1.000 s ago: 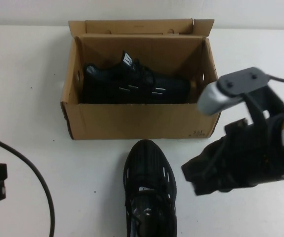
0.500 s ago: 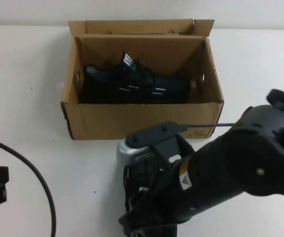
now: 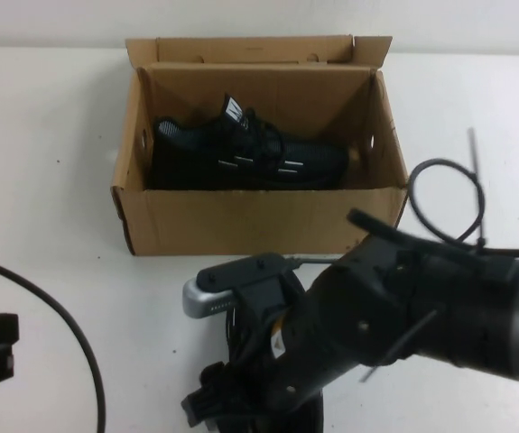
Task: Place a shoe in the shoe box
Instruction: Pick up the shoe from the table
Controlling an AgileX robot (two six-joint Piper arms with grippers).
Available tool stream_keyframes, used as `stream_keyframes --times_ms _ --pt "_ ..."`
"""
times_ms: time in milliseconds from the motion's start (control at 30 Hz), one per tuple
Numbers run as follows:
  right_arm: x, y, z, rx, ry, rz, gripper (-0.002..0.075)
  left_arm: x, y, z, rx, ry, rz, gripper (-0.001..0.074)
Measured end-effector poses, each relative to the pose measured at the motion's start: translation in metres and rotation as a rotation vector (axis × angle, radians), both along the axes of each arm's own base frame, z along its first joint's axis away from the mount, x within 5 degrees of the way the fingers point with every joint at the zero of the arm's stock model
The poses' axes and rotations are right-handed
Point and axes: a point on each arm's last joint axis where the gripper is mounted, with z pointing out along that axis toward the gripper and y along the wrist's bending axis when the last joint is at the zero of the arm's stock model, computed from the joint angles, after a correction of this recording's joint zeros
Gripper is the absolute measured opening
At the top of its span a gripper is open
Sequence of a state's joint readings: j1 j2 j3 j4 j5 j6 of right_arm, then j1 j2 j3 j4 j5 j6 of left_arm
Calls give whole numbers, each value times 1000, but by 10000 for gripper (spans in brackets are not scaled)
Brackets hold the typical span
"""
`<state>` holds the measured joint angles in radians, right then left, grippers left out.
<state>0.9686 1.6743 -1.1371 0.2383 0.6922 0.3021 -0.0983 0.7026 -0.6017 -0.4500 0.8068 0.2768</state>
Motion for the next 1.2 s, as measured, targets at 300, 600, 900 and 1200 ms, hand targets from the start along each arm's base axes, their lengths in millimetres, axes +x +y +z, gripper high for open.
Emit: stream_keyframes --times_ms 300,600,900,1200 --pt "9 8 -32 -98 -17 34 59 -1 0 -1 2 19 -9 -4" --pt "6 4 -22 -149 -41 100 0 -3 -1 -2 2 39 -19 -4" --pt "-8 -24 40 -154 -178 248 -2 -10 -5 -6 -32 128 -63 -4" --pt "-24 -78 111 -209 -516 391 -3 -15 -14 -3 -114 158 -127 -4"
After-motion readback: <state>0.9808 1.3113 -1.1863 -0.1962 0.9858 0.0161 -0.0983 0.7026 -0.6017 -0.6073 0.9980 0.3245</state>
